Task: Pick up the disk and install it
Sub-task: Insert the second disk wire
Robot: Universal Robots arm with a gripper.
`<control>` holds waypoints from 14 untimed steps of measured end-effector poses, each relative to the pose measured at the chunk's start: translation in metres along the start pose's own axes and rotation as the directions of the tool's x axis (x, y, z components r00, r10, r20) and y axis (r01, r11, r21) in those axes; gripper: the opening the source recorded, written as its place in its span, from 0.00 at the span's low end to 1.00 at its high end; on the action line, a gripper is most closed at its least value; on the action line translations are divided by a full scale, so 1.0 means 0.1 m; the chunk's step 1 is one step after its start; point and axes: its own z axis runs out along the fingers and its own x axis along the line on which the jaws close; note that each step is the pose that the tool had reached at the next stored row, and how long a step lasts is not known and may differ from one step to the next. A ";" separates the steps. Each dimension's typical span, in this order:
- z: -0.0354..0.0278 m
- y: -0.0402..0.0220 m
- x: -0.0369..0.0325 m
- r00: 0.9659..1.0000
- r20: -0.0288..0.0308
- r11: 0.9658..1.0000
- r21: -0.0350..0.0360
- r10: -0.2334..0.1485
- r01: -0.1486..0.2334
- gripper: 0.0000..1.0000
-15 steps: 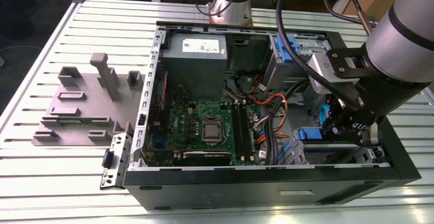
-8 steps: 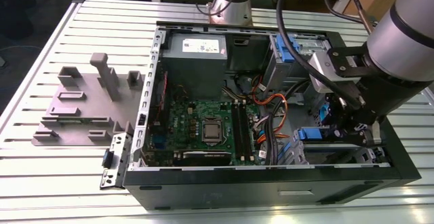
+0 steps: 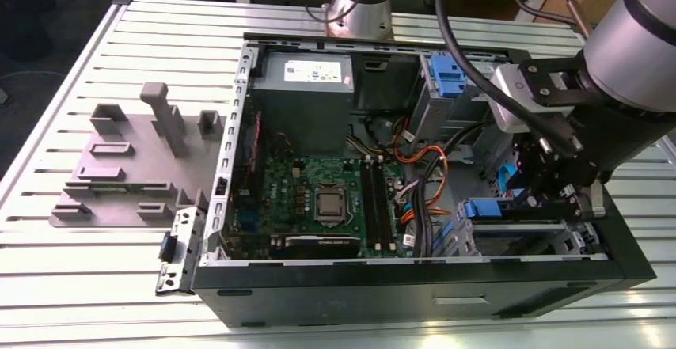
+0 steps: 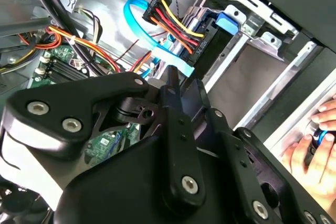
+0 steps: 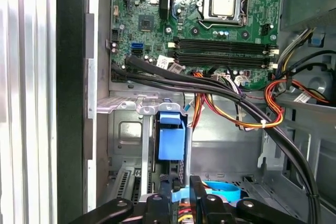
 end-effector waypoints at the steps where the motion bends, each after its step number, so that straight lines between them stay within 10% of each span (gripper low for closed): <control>1: -0.013 -0.001 -0.001 1.000 0.000 1.000 0.000 0.000 0.000 0.29; 14: -0.028 -0.003 -0.002 1.000 0.000 1.000 0.000 0.000 0.000 0.15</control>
